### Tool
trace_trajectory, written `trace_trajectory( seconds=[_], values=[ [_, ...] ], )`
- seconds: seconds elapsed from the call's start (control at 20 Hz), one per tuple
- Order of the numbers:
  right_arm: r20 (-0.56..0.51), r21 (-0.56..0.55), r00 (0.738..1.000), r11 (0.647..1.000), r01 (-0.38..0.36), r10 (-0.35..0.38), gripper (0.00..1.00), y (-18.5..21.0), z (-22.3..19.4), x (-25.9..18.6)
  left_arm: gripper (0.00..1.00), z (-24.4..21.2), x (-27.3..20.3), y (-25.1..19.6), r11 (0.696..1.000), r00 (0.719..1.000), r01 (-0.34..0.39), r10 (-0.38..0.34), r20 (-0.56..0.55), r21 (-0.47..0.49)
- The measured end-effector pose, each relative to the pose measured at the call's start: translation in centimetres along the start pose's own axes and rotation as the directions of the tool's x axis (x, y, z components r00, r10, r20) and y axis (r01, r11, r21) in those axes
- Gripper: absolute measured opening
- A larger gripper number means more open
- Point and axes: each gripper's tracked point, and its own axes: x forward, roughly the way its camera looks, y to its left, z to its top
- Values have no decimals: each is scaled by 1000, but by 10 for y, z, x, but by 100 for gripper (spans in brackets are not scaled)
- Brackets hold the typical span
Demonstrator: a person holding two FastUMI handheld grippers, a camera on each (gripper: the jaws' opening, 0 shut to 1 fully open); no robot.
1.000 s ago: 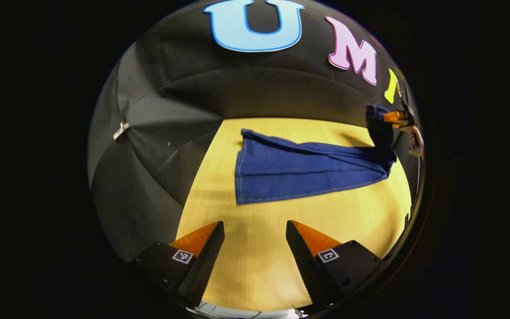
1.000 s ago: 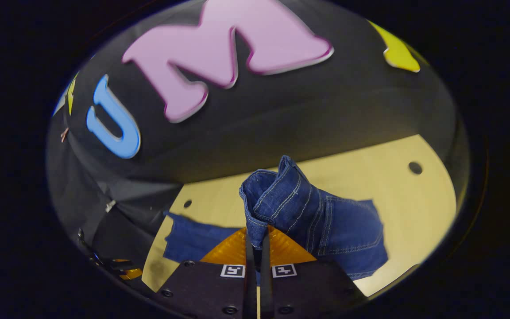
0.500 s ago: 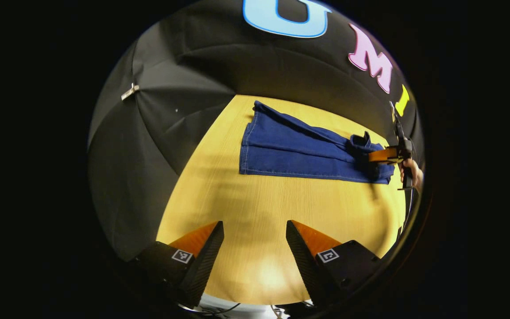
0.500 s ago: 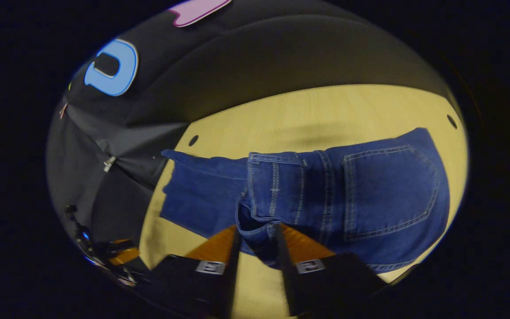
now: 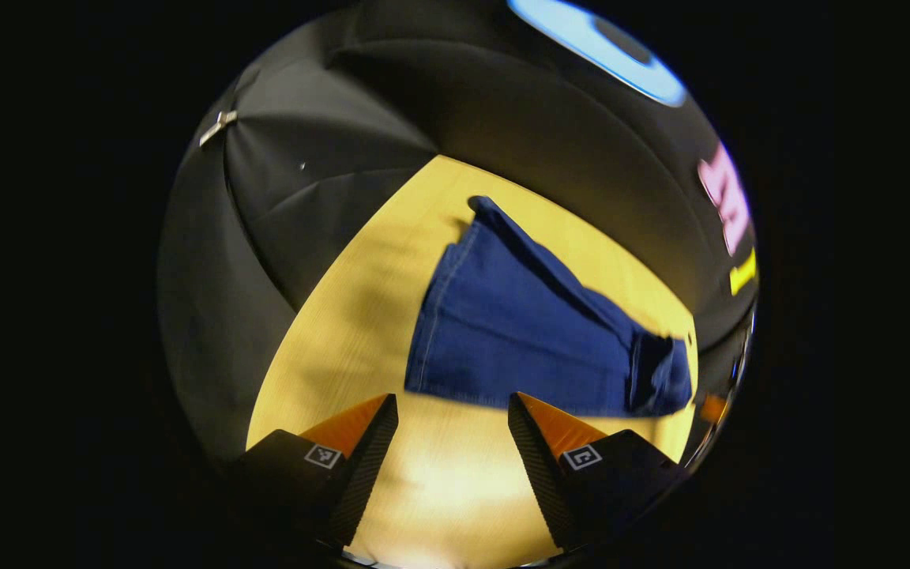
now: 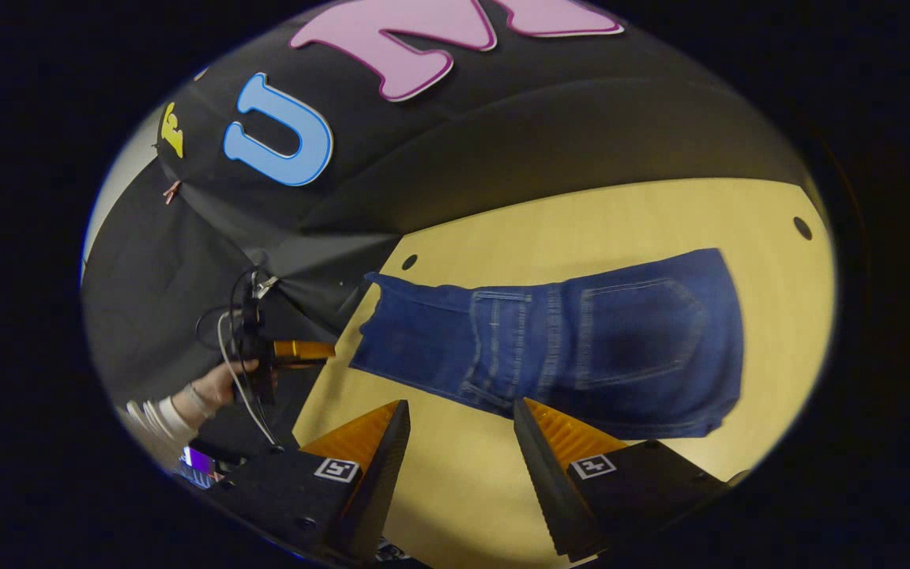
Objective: Grasp the waist and the cuffs of the jeans and fold them to make the two legs overlap; first hold the waist and fold one-third of the jeans toward the cuffs, then hold the cuffs and fold the remaining one-third in the same direction to finish folding.
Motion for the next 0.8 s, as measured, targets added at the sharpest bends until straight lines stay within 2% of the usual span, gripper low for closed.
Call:
trace_trajectory(
  seconds=[0.05,0.15,0.2,0.3,0.35,0.4,0.45,0.5,0.55,0.7,0.75,0.8],
  values=[
    [6,-1,999,999,42,-42,81,-23,-1,-9,83,11,9,4,999,1000,-20,19,-15,-47],
    [11,73,996,993,90,-91,81,-57,-8,-25,82,28,37,10,990,996,-63,55,-65,-127],
    [24,116,994,988,99,-102,81,-65,-7,-30,77,33,46,13,987,994,-89,78,-82,-133],
    [37,157,988,977,141,-149,81,-96,-12,-42,77,43,65,22,984,984,-159,150,-96,-85],
    [36,164,985,973,161,-169,82,-109,-18,-49,82,48,71,26,981,979,-188,182,-96,-57],
    [34,168,983,970,174,-182,81,-118,-25,-60,82,50,78,26,978,975,-203,198,-99,-47],
    [32,168,982,969,181,-189,82,-125,-28,-69,82,49,86,23,979,975,-197,191,-111,-49],
    [32,163,981,969,184,-192,82,-129,-31,-74,77,44,89,20,979,973,-199,191,-128,-50],
    [36,155,980,970,187,-195,82,-134,-32,-78,77,45,92,22,973,966,-229,225,-126,-18],
    [36,174,979,966,193,-202,82,-146,-29,-77,80,41,90,15,972,959,-232,236,-156,46],
    [43,181,979,965,189,-200,81,-147,-26,-76,79,40,91,8,978,963,-201,207,-172,53],
    [52,188,979,965,182,-195,81,-145,-24,-75,84,35,92,-1,983,964,-172,182,-193,67]
  ],
)
